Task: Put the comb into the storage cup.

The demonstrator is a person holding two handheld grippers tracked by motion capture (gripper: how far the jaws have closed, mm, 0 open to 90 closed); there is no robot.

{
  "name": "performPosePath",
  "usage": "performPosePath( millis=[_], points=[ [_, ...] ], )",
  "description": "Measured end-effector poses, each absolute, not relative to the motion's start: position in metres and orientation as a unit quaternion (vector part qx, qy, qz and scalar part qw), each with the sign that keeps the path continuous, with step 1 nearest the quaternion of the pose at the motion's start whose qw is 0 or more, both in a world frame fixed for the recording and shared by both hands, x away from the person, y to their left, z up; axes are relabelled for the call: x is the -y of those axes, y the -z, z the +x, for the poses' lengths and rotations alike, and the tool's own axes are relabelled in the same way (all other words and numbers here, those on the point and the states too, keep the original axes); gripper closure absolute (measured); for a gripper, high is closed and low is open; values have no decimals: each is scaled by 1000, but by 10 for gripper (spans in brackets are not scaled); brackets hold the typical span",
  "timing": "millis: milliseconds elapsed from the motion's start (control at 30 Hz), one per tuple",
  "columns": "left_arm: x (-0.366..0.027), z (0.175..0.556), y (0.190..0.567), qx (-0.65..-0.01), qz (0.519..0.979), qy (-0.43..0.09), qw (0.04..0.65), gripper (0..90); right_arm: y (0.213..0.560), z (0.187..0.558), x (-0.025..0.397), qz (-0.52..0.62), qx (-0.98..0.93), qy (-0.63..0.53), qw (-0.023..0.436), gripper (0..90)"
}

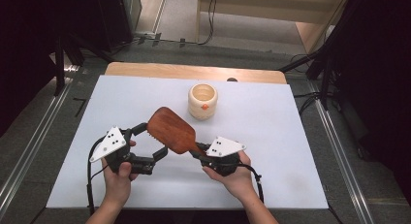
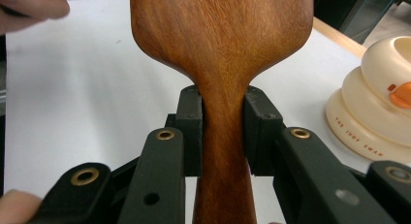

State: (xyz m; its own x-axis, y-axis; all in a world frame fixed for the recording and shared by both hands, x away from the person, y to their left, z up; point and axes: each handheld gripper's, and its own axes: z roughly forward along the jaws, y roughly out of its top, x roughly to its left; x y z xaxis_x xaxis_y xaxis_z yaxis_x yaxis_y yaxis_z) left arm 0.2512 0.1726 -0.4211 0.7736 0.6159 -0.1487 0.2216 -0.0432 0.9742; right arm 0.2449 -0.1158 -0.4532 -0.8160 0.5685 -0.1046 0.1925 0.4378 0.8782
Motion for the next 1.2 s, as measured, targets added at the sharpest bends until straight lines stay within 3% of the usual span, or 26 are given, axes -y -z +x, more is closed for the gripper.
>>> performPosePath(
  millis=[233,567,833,967,1200],
  points=[
    [-165,255,424,-311,705,-148,620,0,451,240,113,225,-815,-493,204,705],
    [-162,258,423,-356,686,-130,621,138,454,233,101,213,-812,-502,210,704],
    [-160,258,424,-351,687,-116,625,183,455,228,93,206,-806,-511,217,705],
    [-161,257,425,-352,687,-114,625,270,458,227,89,208,-803,-515,218,704],
    [-165,261,425,-350,683,-82,636,345,462,227,88,213,-797,-523,216,704]
  ],
)
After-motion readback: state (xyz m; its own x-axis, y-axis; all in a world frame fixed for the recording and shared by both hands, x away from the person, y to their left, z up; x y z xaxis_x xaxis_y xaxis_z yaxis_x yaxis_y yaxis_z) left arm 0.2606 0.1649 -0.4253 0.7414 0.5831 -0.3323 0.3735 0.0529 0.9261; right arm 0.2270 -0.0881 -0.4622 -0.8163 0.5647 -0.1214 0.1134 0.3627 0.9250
